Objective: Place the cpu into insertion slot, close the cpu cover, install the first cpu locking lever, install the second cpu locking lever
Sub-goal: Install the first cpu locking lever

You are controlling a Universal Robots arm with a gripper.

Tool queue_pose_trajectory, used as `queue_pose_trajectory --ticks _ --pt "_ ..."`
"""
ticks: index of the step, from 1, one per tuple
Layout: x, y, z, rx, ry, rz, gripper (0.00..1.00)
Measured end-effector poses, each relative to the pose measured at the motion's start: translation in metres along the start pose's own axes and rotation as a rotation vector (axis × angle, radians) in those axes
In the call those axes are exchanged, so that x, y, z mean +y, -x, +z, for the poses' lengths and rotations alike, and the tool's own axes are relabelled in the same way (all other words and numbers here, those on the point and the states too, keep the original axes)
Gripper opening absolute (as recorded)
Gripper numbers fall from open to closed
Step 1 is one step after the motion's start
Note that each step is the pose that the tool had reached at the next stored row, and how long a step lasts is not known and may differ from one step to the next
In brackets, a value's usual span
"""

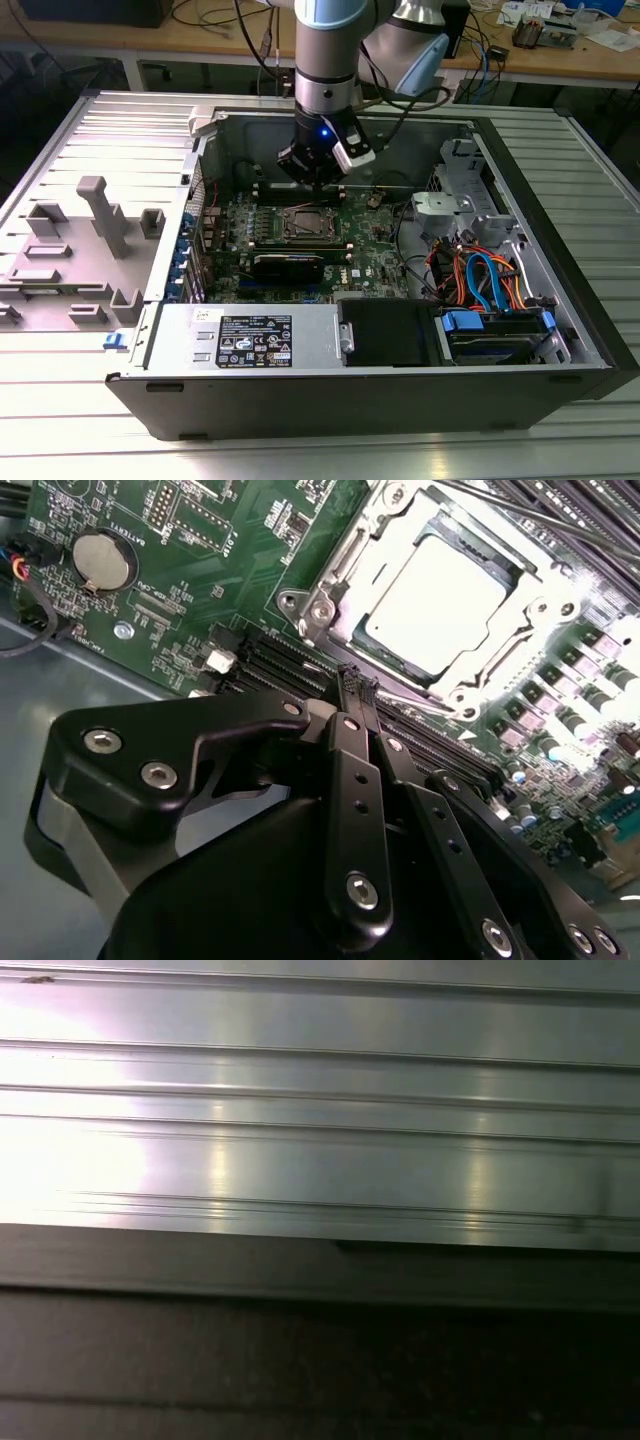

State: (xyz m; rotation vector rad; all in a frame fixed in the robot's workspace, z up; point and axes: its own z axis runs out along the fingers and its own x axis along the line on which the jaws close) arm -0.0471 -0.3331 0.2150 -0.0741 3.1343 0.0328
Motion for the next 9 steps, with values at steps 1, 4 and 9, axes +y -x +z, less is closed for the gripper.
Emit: queue_pose_trajectory --ticks 1,4,9 --pt "0.0000 0.0005 0.0009 0.0000 0.0000 0.000 0.11" --pt "-0.0001 0.0014 0.0029 0.0000 -0.0001 0.000 0.11" --pt "-0.0002 0.0022 0.0061 0.0000 0.0000 0.000 0.11"
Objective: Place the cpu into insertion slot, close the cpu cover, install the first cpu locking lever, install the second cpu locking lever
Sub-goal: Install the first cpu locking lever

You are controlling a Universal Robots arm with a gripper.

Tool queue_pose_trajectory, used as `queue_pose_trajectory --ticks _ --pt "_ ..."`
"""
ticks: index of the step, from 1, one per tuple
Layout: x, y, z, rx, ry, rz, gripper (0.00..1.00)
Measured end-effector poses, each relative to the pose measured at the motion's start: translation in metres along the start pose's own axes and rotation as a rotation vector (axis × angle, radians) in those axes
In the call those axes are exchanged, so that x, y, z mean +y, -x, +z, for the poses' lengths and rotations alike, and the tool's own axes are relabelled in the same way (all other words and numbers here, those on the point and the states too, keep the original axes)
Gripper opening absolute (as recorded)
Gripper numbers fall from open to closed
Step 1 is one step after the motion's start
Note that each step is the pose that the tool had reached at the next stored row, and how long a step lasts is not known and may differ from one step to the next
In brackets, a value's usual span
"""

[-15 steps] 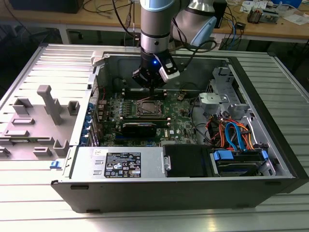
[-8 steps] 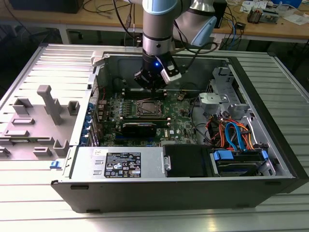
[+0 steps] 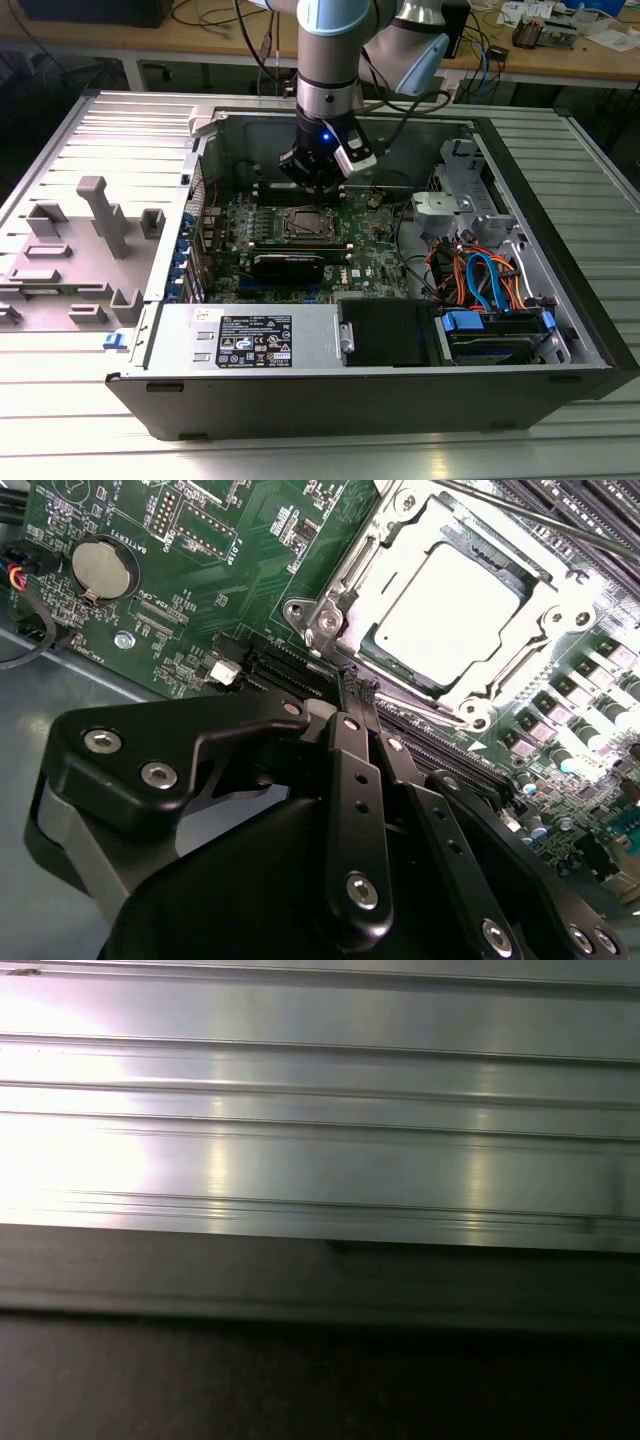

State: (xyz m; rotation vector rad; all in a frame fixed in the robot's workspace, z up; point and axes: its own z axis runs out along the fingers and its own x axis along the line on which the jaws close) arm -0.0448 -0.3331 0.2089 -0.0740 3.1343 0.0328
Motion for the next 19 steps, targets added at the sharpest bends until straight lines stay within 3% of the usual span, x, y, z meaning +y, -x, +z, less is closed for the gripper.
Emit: queue_pose_trajectory --ticks 19 --pt "-0.0002 0.0013 0.0039 0.0000 0.0000 0.000 0.11"
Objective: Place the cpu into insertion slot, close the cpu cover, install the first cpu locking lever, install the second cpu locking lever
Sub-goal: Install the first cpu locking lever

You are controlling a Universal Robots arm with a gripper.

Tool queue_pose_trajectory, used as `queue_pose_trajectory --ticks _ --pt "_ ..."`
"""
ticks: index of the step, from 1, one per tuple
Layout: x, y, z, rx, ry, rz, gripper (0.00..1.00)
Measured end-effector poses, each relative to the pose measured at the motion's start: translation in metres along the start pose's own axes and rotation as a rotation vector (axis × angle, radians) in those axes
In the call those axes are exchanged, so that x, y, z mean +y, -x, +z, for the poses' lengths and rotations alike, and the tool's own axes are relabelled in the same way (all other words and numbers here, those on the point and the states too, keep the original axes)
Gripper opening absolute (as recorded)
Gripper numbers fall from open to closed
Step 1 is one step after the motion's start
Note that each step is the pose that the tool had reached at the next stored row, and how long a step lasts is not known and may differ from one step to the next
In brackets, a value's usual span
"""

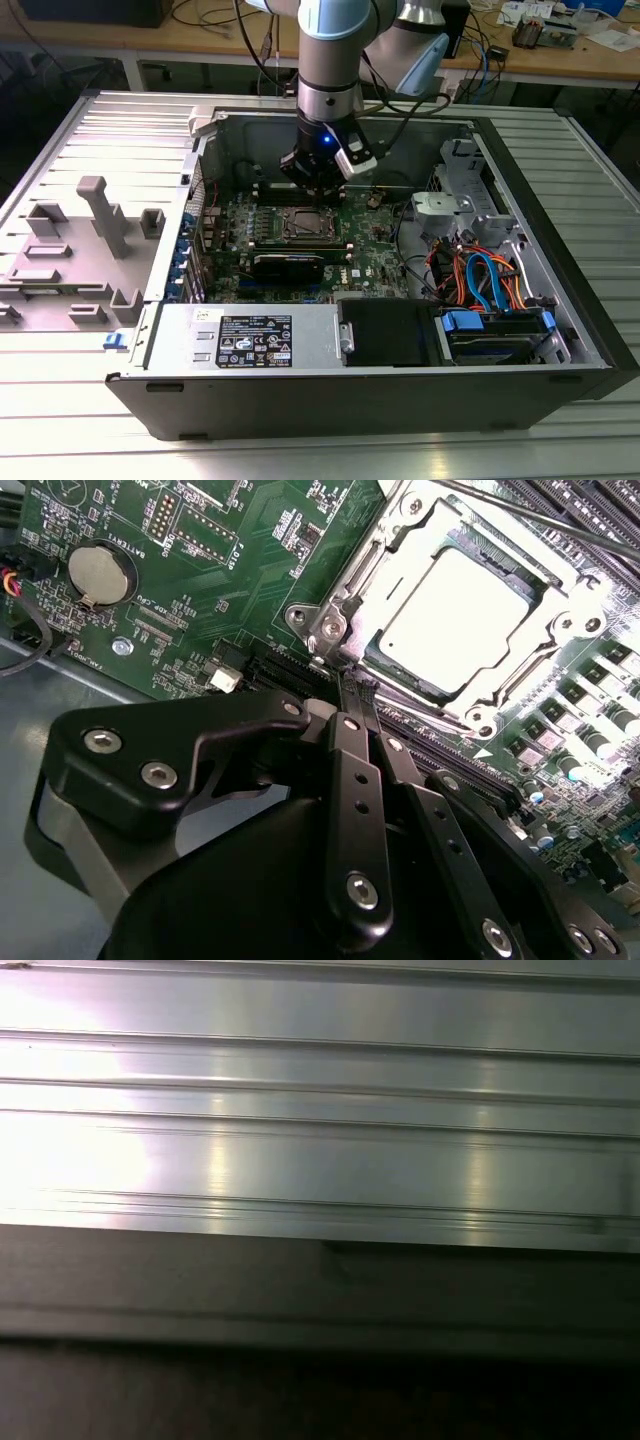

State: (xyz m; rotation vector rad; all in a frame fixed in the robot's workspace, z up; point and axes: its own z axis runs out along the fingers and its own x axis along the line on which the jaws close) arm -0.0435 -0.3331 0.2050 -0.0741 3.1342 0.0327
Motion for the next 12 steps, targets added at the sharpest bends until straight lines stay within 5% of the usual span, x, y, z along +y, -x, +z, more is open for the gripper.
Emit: queue_pose_trajectory --ticks 12 --pt "-0.0002 0.0001 -0.0019 0.0000 0.0000 0.000 0.11"
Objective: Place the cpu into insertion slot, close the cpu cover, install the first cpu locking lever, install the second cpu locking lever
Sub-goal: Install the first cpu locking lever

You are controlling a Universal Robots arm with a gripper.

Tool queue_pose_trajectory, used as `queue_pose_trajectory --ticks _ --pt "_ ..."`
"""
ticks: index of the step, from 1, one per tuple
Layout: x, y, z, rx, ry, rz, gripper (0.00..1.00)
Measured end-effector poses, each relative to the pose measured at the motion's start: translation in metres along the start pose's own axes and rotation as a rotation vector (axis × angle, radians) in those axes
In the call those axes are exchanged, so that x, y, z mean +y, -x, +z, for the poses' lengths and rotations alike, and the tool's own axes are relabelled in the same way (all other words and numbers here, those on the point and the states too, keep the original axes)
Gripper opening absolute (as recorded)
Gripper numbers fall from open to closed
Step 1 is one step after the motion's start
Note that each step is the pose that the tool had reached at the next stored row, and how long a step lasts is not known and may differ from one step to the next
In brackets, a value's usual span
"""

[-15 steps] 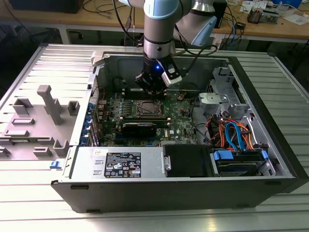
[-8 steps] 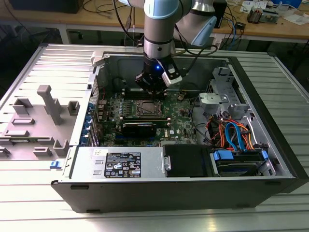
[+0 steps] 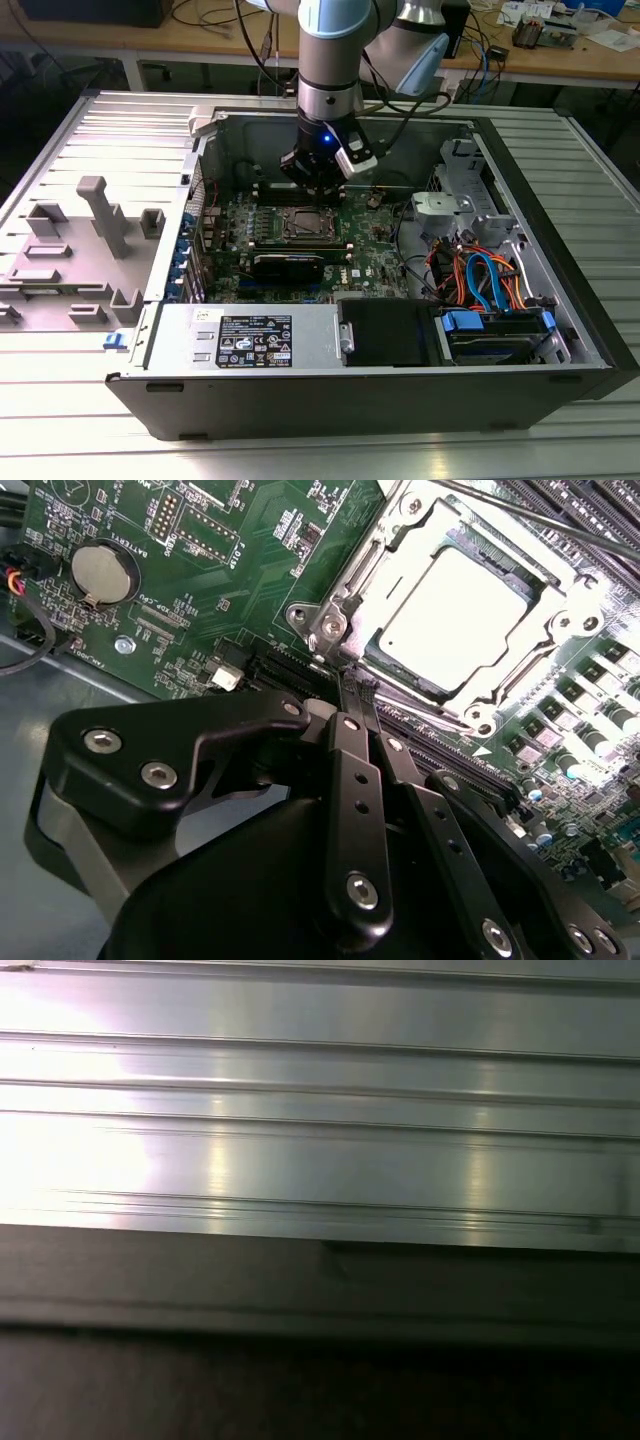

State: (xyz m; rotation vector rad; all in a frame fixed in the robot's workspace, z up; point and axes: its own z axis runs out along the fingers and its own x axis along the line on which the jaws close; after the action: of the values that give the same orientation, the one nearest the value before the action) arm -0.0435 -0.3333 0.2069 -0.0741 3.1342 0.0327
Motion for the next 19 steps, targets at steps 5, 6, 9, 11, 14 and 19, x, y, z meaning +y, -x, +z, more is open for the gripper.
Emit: queue_pose_trajectory --ticks 5,6,9,11,14,19 --pt "-0.0019 0.0000 0.0003 0.0001 0.0000 0.000 0.11" --pt "-0.0025 0.0000 0.0003 0.0001 0.0000 0.000 0.11" --pt "-0.0037 0.0000 0.0004 0.0000 0.0001 0.000 0.11" --pt "-0.0046 0.0000 0.0005 0.0000 0.0001 0.000 0.11" --pt "-0.0057 0.0000 0.0006 -0.0001 0.0001 0.000 0.11" --pt "-0.0064 0.0003 0.0013 0.0002 -0.0002 0.000 0.11"
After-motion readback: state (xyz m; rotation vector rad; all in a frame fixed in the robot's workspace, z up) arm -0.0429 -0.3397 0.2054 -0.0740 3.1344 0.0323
